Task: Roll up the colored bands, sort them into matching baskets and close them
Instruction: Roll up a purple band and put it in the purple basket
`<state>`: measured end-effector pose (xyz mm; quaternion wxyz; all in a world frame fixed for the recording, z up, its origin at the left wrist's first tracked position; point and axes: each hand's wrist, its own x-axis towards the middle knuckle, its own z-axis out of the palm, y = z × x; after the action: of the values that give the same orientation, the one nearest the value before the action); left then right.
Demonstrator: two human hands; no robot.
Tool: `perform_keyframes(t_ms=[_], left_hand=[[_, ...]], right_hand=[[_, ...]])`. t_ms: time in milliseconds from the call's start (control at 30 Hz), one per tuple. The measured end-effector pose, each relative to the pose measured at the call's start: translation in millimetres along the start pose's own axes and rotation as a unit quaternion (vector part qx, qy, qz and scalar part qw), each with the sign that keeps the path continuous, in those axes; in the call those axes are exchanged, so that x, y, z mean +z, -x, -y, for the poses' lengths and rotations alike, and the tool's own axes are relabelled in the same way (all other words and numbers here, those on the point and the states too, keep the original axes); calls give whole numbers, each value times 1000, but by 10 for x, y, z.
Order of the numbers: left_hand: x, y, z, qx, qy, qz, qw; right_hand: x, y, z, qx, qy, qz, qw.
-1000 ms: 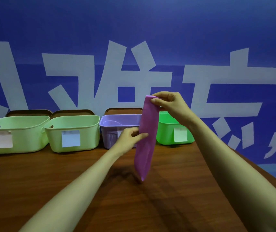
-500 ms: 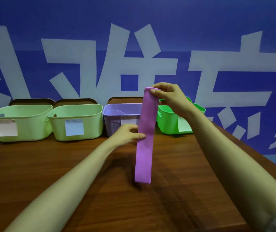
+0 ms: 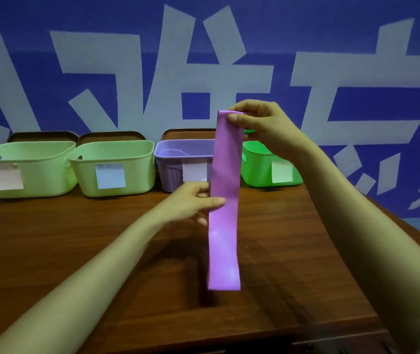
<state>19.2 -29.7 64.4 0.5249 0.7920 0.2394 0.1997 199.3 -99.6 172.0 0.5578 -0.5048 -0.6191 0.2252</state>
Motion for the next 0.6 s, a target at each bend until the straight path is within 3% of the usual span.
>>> perform_keyframes(t_ms=[133, 367, 600], left_hand=[[137, 259, 215, -58, 59, 62, 995], [57, -236, 928, -168, 88, -96, 977], [69, -678, 1120, -167, 67, -129, 975]], right_hand=[[160, 138, -443, 78, -43, 43, 995], [623, 444, -1851, 236, -14, 69, 969], [687, 377, -2135, 241, -28, -15, 970]])
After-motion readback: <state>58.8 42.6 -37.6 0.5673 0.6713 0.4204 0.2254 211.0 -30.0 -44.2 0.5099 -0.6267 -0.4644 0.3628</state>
